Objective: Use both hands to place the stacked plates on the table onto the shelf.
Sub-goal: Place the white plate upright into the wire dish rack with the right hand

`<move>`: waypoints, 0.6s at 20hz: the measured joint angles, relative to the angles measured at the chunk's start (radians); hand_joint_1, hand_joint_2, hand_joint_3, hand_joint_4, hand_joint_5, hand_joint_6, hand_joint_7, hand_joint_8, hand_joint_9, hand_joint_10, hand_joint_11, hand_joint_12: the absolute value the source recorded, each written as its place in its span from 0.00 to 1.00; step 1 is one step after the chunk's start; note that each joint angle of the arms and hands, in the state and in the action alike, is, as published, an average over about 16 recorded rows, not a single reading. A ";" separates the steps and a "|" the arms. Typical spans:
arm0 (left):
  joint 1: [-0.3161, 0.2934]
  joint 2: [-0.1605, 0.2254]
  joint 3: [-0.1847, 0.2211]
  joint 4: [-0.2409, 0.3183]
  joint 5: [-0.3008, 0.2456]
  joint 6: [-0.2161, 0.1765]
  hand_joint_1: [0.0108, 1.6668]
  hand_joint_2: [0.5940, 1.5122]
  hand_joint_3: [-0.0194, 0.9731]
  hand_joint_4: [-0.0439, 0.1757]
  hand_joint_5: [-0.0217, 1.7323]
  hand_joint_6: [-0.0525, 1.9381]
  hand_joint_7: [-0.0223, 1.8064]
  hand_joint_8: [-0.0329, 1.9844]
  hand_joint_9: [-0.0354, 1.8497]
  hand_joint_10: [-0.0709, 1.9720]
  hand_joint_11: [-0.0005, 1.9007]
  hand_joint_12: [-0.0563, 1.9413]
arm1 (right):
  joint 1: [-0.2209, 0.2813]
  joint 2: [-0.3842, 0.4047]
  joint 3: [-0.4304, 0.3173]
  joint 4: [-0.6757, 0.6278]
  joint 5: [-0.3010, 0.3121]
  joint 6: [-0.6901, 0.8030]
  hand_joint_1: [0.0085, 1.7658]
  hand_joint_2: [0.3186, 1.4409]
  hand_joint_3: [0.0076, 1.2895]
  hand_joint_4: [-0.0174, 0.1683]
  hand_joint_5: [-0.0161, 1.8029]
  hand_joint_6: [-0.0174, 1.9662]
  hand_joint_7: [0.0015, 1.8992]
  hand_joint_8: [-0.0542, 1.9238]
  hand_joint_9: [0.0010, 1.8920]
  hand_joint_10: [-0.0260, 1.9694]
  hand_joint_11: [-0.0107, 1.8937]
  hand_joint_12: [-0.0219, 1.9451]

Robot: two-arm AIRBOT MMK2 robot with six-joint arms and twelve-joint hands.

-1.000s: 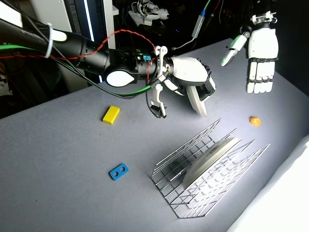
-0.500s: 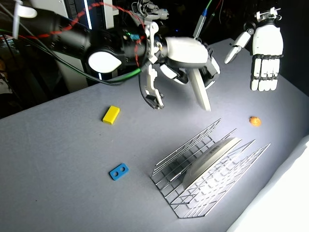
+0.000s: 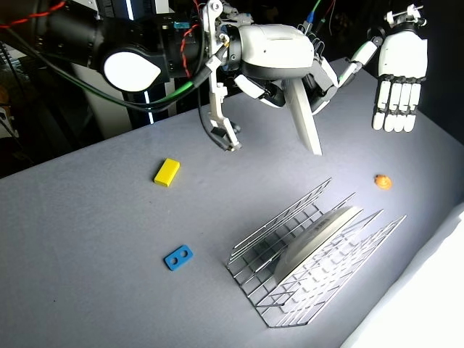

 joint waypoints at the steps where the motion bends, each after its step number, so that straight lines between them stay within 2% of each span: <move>1: 0.001 0.000 0.003 0.009 -0.013 0.000 0.01 0.59 0.02 0.22 0.02 0.03 0.02 0.02 0.03 0.04 0.01 0.03 | 0.008 0.010 -0.001 0.003 -0.003 0.026 0.66 0.65 0.00 0.08 0.41 0.64 0.51 0.58 0.51 0.42 0.38 0.75; 6: 0.005 0.000 0.015 0.071 -0.097 0.006 0.01 0.58 0.02 0.22 0.02 0.03 0.02 0.02 0.03 0.04 0.01 0.03 | 0.043 0.055 0.011 0.031 -0.023 0.181 0.66 0.65 0.00 0.10 0.42 0.63 0.51 0.58 0.51 0.41 0.38 0.75; 12: 0.000 0.001 0.022 0.152 -0.251 0.023 0.01 0.59 0.02 0.22 0.02 0.03 0.02 0.02 0.03 0.04 0.01 0.03 | 0.073 0.086 0.052 0.097 -0.061 0.332 0.66 0.65 0.00 0.11 0.44 0.61 0.51 0.58 0.50 0.40 0.37 0.75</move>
